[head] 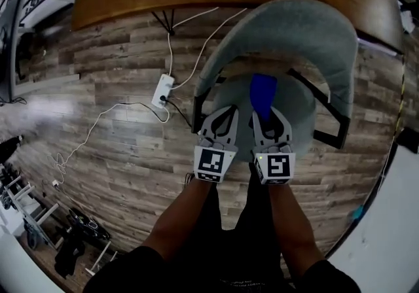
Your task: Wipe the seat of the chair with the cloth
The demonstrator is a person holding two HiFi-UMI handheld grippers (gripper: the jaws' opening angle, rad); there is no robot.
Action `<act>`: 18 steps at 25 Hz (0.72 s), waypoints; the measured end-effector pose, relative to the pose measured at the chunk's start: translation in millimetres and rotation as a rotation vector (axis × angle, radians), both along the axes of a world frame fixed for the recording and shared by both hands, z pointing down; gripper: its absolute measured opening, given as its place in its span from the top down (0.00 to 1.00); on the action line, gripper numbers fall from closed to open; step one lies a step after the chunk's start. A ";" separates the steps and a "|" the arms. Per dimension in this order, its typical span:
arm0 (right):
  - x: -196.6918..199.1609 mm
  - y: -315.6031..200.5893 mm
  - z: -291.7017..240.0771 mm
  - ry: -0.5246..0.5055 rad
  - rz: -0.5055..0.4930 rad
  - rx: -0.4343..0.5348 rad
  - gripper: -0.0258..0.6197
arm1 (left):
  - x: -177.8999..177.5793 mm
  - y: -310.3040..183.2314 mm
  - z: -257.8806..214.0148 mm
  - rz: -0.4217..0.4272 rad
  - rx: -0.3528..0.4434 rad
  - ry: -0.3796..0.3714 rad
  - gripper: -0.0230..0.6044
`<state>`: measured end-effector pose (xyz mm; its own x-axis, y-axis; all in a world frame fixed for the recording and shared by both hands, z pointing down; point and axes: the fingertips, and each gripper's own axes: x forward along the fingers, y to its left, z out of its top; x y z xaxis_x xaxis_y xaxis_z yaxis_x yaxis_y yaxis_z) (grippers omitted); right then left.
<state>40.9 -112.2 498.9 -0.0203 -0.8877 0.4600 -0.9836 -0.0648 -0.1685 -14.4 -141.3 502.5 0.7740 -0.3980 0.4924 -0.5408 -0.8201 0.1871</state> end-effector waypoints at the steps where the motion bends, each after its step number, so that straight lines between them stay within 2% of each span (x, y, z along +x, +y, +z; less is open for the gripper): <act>1: -1.0 -1.4 8.3 -0.002 -0.005 -0.006 0.78 | -1.1 1.7 8.5 -0.003 -0.005 -0.004 0.95; 11: -25.5 -9.0 80.8 -0.014 -0.095 -0.072 0.78 | -18.9 18.0 72.9 -0.042 -0.052 -0.042 0.95; 18: -34.9 -20.0 123.6 -0.054 -0.101 -0.146 0.78 | -28.5 21.9 101.6 -0.080 -0.076 -0.047 0.95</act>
